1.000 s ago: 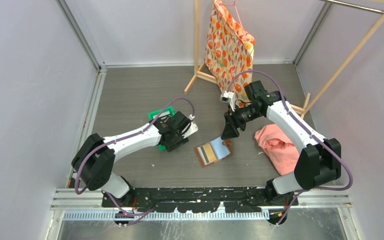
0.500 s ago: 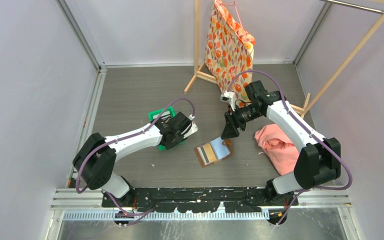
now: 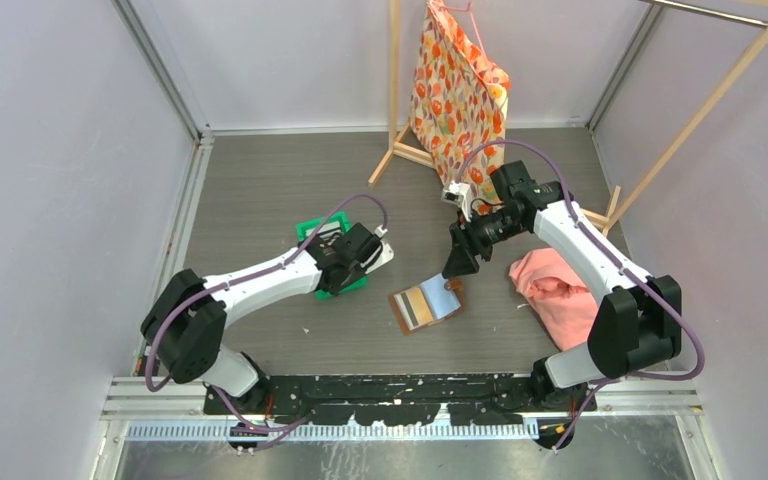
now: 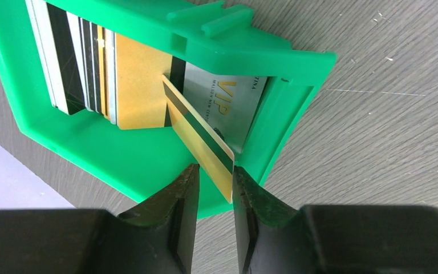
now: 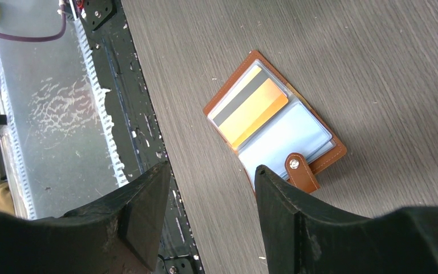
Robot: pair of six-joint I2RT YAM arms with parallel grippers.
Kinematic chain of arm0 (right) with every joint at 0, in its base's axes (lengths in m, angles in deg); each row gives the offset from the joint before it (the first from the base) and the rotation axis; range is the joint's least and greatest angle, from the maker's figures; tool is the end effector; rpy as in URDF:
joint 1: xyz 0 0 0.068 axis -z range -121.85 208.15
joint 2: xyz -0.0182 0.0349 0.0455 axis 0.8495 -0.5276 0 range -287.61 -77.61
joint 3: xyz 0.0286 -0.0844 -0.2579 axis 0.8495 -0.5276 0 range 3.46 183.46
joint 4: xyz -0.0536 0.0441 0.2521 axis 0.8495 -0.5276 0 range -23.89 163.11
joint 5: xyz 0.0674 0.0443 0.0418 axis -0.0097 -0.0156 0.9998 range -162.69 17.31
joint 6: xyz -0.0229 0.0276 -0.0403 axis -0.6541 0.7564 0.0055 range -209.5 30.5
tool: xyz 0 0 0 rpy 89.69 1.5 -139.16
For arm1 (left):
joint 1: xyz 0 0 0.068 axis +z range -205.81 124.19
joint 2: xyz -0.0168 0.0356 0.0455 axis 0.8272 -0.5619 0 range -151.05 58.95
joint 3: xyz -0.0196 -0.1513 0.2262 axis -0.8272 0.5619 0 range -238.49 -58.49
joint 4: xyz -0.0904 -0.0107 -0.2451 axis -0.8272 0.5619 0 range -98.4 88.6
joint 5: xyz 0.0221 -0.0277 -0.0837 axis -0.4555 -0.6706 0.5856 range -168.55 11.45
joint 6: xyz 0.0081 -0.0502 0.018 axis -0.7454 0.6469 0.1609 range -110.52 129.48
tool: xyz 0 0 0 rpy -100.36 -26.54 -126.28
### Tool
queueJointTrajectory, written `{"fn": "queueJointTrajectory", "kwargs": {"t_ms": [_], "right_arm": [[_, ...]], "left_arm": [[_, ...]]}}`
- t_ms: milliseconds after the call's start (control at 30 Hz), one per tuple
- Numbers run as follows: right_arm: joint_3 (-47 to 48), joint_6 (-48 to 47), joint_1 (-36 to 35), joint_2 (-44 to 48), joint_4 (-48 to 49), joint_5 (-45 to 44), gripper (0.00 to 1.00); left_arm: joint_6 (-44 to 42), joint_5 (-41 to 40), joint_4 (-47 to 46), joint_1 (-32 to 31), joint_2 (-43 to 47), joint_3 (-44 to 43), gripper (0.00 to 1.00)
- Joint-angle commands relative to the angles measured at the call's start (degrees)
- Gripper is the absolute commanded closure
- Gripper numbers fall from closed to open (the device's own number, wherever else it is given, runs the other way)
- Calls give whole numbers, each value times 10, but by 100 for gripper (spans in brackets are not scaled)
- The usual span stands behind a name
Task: Put the credit cards into the card holder
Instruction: Pick up the credit card from the storage box.
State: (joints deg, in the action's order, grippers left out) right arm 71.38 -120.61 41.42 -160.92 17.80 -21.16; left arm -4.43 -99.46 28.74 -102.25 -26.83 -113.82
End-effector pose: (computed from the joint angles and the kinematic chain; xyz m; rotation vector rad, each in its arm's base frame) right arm 0.2536 0.1053 0.2778 -1.1903 2.1819 1.1335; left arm 0.2043 -0.1964 0.2052 1.2478 2.3392 0.3223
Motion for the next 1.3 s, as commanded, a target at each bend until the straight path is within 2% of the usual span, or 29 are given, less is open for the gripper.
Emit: {"fn": "queueJointTrajectory", "kwargs": {"t_ms": [0, 233, 433, 467, 667, 1033, 1167, 1267], "right_arm": [[1, 0, 2, 1, 6, 17, 39], [1, 0, 3, 1, 5, 19, 39], [1, 0, 3, 2, 4, 20, 39], [1, 0, 3, 2, 4, 20, 39], [2, -1, 4, 3, 3, 20, 39], [3, -43, 8, 22, -23, 26, 40], [8, -78, 11, 22, -54, 36, 40], [8, -110, 17, 27, -75, 40, 40]], "left_arm": [[4, -18, -5, 0, 24, -18, 71], [4, -24, -5, 0, 24, -17, 78], [1, -29, -4, 1, 17, -16, 93], [1, -30, -4, 2, 17, -16, 98], [-4, -50, -13, 3, 35, -19, 100], [-11, -71, -70, 1, 212, -6, 100], [24, -57, -101, 1, 291, 22, 100], [85, -29, -116, 1, 354, 45, 100]]}}
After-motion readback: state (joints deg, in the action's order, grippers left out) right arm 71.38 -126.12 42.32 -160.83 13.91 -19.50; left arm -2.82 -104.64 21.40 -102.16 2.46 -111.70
